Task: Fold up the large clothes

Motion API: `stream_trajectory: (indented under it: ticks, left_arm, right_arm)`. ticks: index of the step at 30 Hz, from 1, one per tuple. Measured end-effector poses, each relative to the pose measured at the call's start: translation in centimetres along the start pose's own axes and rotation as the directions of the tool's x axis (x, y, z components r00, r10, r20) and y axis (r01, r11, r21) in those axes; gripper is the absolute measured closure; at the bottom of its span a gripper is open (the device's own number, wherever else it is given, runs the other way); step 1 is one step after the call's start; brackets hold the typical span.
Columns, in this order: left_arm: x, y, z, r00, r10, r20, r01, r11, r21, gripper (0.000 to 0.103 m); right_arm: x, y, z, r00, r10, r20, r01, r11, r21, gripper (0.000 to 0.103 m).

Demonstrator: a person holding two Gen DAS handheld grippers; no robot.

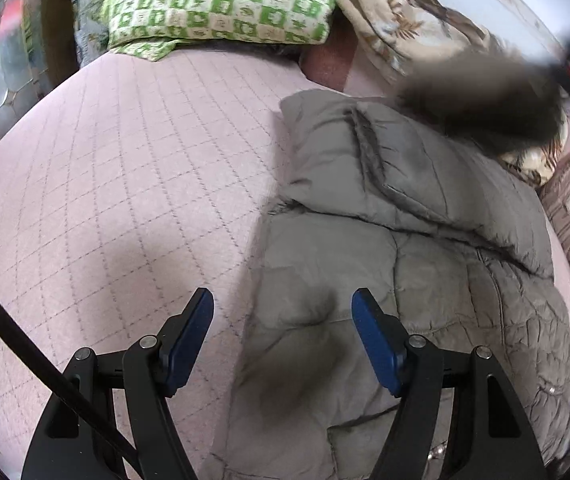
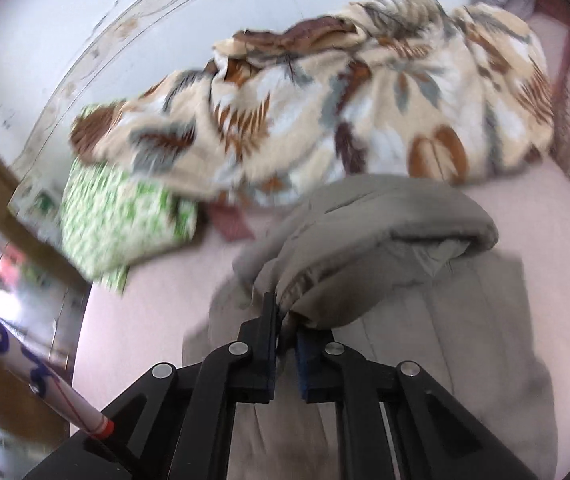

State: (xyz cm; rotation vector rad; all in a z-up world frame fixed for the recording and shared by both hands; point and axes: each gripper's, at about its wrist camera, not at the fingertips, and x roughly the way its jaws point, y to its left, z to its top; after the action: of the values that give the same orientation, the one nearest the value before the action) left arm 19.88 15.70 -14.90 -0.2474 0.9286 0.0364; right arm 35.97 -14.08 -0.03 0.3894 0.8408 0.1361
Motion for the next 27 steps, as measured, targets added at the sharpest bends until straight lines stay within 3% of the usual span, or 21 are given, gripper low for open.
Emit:
stream_trajectory:
  ticks: [4, 8, 9, 15, 18, 22, 23, 25, 26, 27]
  left_arm:
    - [-0.9, 1.4, 0.1, 1.000, -0.007, 0.020, 0.008, 0.999, -0.046, 0.032]
    - [-1.3, 1.7, 0.2, 0.999, 0.018, 0.044, -0.015, 0.998, -0.063, 0.032]
    - [-1.3, 1.7, 0.2, 0.999, 0.026, 0.048, -0.023, 0.998, -0.063, 0.032]
    - [-1.0, 1.4, 0.3, 0.998, 0.045, 0.048, -0.042, 0.998, -0.056, 0.032]
    - [-1.2, 1.7, 0.2, 0.997, 0.059, 0.050, -0.056, 0.997, -0.058, 0.032]
    - [-1.6, 2.4, 0.3, 0.998, 0.033, 0.047, -0.029, 0.996, -0.081, 0.032]
    - [-1.7, 2.5, 0.3, 0.998, 0.030, 0.047, -0.025, 0.996, -0.089, 0.032]
    - [-1.8, 2.6, 0.3, 0.999, 0.017, 0.044, -0.013, 0.995, -0.099, 0.032]
    - [-1.8, 2.5, 0.3, 0.999, 0.013, 0.041, -0.009, 0.995, -0.099, 0.032]
    - [-1.8, 2.4, 0.3, 0.999, 0.012, 0.040, -0.008, 0.996, -0.093, 0.032]
  right_arm:
    - [-3.0, -2.8, -8.6, 0.998, 0.033, -0.061, -0.032, 0.999, 0.029, 0.095]
    - [-0.2, -5.8, -15.2, 0.987, 0.016, -0.158, -0.001, 0.996, 0.094, 0.097]
    - [1.1, -6.5, -16.0, 0.984, 0.002, -0.177, 0.019, 0.993, 0.117, 0.100]
    - [7.4, -9.4, -17.2, 0.968, -0.087, -0.237, 0.130, 0.976, 0.173, 0.101]
    - [5.0, -9.4, -17.6, 0.970, -0.063, -0.234, 0.107, 0.978, 0.178, 0.100]
    - [-0.5, -6.6, -16.6, 0.982, -0.135, -0.136, 0.133, 0.991, -0.023, 0.097]
    - [-1.4, -5.9, -15.9, 0.983, -0.152, -0.101, 0.147, 0.987, -0.057, 0.091]
    - [-2.4, -4.7, -13.7, 0.982, -0.186, -0.030, 0.182, 0.978, -0.100, 0.068]
    - [-2.3, -4.1, -12.7, 0.977, -0.212, 0.001, 0.211, 0.972, -0.106, 0.048]
    - [-1.8, -3.7, -11.5, 0.970, -0.242, 0.033, 0.244, 0.964, -0.104, 0.042]
